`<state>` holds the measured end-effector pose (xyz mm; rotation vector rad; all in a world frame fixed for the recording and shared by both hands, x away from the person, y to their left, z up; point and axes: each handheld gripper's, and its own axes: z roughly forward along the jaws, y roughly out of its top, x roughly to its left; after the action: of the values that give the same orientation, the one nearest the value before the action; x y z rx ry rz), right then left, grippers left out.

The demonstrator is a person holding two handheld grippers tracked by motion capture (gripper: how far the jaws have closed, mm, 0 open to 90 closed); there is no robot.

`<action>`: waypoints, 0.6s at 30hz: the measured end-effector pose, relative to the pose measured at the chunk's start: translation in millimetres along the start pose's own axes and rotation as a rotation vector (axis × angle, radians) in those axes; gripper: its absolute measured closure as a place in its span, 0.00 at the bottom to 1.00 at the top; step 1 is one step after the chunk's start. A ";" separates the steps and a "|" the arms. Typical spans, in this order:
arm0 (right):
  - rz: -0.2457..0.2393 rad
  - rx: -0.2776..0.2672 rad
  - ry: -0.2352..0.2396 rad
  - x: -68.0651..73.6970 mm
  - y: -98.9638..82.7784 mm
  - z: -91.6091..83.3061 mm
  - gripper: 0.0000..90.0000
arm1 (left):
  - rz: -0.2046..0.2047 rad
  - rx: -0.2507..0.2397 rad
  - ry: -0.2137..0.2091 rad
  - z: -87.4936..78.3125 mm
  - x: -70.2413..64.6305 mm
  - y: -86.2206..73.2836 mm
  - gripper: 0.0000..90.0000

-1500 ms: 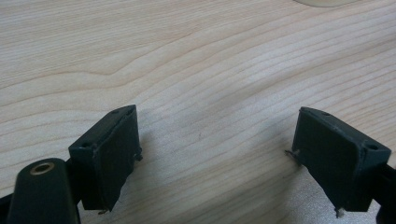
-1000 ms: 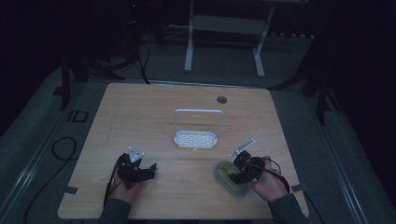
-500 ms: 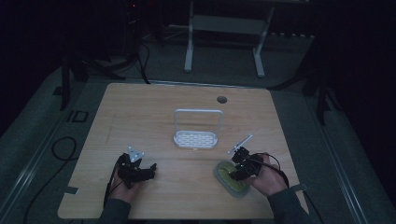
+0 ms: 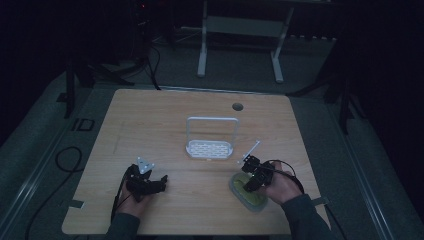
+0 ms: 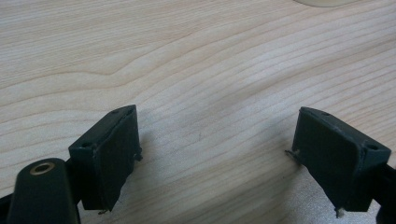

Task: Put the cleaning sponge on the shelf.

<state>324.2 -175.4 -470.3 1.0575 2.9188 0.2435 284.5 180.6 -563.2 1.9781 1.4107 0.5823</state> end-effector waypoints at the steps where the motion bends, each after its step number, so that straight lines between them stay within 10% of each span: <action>1: -0.005 0.008 -0.001 -0.3 0.8 0.7 0.67 | 0.002 0.000 0.001 -0.1 0.1 0.0 0.17; 18: -0.040 0.071 -0.019 -0.3 8.8 4.9 0.78 | 0.002 0.001 0.000 -0.1 0.1 0.0 0.17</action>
<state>330.4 -168.2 -473.8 1.0024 2.9482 0.1293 284.5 180.7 -563.2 1.9800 1.4098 0.5825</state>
